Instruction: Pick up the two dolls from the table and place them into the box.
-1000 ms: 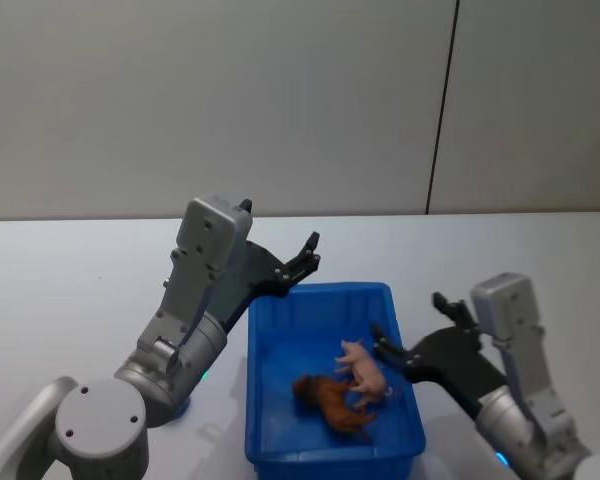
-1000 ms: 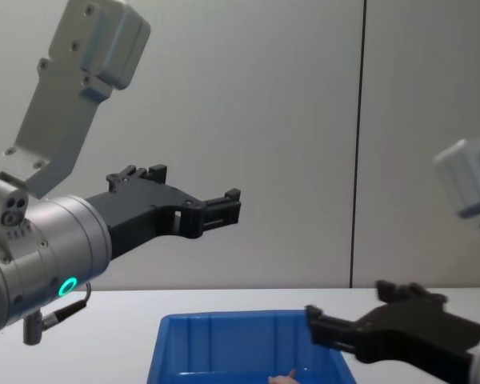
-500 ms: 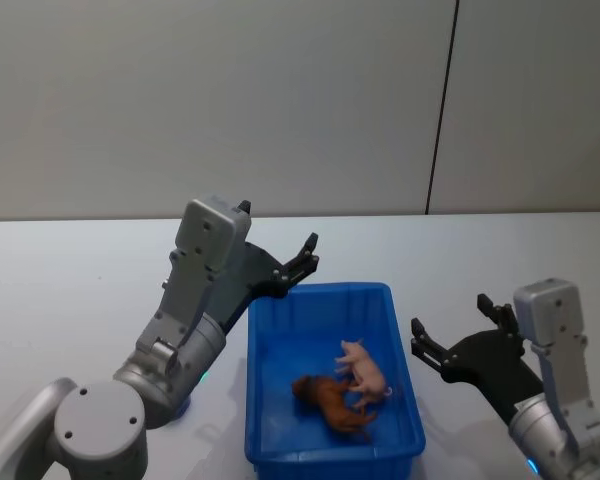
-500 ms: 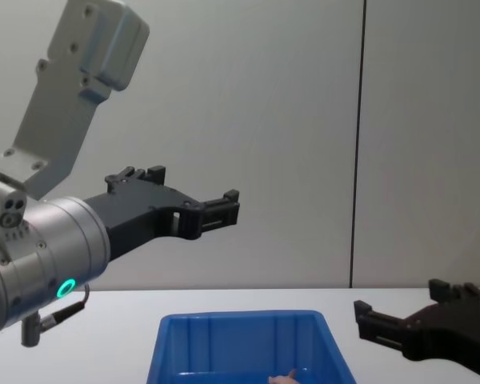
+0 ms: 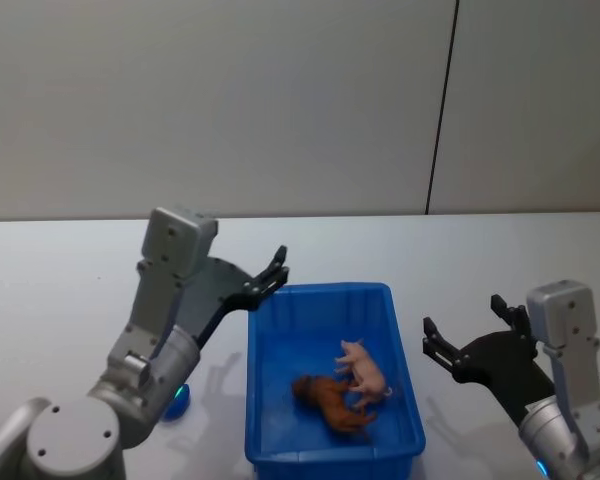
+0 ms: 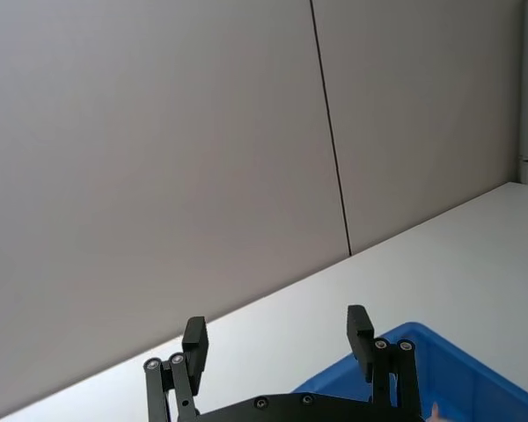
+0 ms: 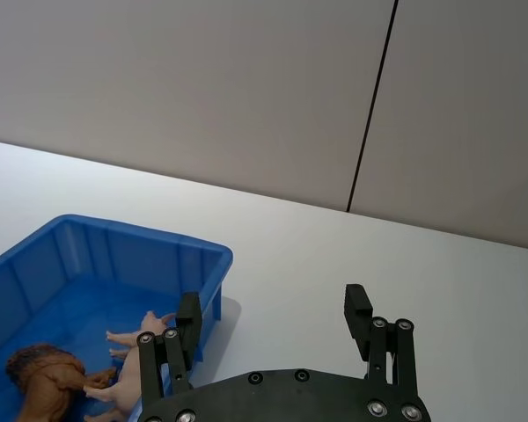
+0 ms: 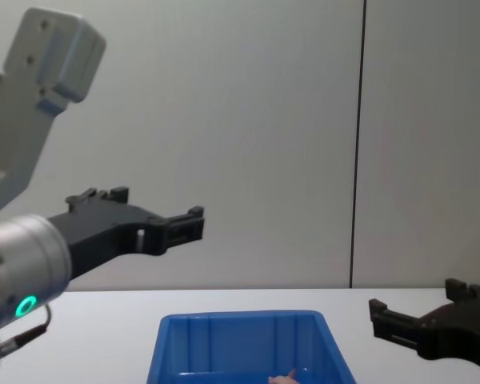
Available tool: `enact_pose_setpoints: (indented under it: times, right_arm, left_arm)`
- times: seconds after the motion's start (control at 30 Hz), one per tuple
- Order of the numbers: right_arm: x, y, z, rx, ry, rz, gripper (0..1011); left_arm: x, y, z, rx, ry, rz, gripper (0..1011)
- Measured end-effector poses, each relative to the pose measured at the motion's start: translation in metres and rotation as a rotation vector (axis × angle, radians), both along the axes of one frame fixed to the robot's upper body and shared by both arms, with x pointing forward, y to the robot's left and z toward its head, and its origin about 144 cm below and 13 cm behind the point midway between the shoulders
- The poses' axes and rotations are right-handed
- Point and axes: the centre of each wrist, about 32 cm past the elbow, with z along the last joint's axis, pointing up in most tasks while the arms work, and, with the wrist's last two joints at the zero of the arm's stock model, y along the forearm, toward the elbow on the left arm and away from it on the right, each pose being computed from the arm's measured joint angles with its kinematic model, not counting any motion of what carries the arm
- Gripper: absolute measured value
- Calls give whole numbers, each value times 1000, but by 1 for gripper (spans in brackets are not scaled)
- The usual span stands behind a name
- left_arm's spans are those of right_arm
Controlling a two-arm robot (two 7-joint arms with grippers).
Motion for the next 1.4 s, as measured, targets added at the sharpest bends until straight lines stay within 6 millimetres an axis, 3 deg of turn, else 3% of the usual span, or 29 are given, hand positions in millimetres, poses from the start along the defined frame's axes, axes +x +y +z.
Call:
enact_pose_setpoints:
  times: [0.73,1.4]
  right_arm:
    - [-1,-2,0,0,-1,-12,1001]
    - [-2,-2,0,-1,-1,-14,1001]
  left_arm:
    - [-18,33,-13,-28,167,91,1001]
    - [-25,54,-42,-41,307,140,1001]
